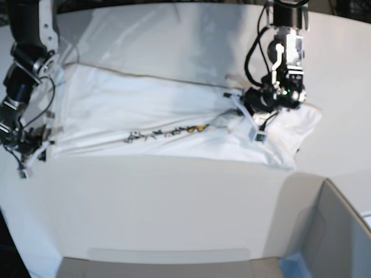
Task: Layout the t-shirt on the table in an organized manner, then fold the t-shirt properly
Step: 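Slide the right gripper along the shirt edge while the left holds, then move the left gripper to the shirt corner opposite the right gripper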
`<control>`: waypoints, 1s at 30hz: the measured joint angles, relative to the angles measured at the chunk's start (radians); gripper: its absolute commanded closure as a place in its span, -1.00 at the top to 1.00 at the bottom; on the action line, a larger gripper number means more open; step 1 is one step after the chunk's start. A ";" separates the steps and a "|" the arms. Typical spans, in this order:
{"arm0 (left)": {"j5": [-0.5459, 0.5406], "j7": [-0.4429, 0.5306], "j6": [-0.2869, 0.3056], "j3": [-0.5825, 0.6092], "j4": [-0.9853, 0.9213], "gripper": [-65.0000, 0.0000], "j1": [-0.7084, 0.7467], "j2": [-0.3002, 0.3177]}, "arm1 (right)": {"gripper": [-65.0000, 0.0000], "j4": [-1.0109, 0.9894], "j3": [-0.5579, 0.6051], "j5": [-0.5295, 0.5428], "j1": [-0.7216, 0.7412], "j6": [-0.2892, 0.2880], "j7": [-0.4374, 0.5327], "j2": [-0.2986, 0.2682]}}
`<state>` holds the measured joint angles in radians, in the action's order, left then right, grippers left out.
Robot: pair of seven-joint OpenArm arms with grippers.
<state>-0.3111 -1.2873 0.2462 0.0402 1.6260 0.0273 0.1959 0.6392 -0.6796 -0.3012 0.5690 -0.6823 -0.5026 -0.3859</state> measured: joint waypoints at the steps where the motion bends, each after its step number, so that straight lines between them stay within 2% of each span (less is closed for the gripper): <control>1: 0.009 -0.019 -0.005 0.000 -0.001 -1.00 -0.008 -0.007 | -1.00 0.030 0.000 0.015 -0.006 0.000 -0.046 0.008; 4: 0.016 -0.025 -0.006 0.000 -0.001 -1.00 -0.009 -0.016 | -1.00 0.112 0.000 0.027 -0.016 0.000 -0.172 0.027; 8: 0.022 -0.024 -0.006 -0.006 -0.001 -1.00 -0.008 -0.024 | -1.00 0.231 0.000 0.038 -0.044 0.000 -0.256 0.060; 12: 0.024 -0.029 -0.011 -0.005 0.001 -1.00 -0.011 -0.027 | -1.00 0.310 0.006 0.027 -0.077 0.000 -0.257 0.097; 15: 0.052 -0.084 -0.015 -0.001 0.071 -0.99 -0.009 -0.029 | -1.00 0.314 0.006 0.024 -0.082 0.000 -0.258 0.111; 19: 0.075 -0.133 -0.018 0.076 0.254 -0.75 0.028 -0.015 | -1.00 0.314 0.006 0.023 -0.076 0.000 -0.257 0.126; 21: 0.080 -0.123 -0.022 0.120 0.327 -0.59 0.027 -0.013 | -1.00 0.314 0.006 0.023 -0.077 0.000 -0.257 0.132; 25: 0.060 -0.105 -0.017 0.196 0.363 -0.34 0.007 -0.024 | -1.00 0.312 0.006 0.017 -0.078 0.000 -0.257 0.132; 30: 0.076 -0.126 -0.021 0.195 0.394 -0.30 0.021 -0.021 | -1.00 0.312 0.006 0.017 -0.076 0.000 -0.257 0.141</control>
<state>-0.2356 -1.4136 0.2253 0.2348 2.0197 0.0486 0.1749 0.9512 -0.6731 -0.2844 0.4927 -0.6823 -0.7597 -0.2447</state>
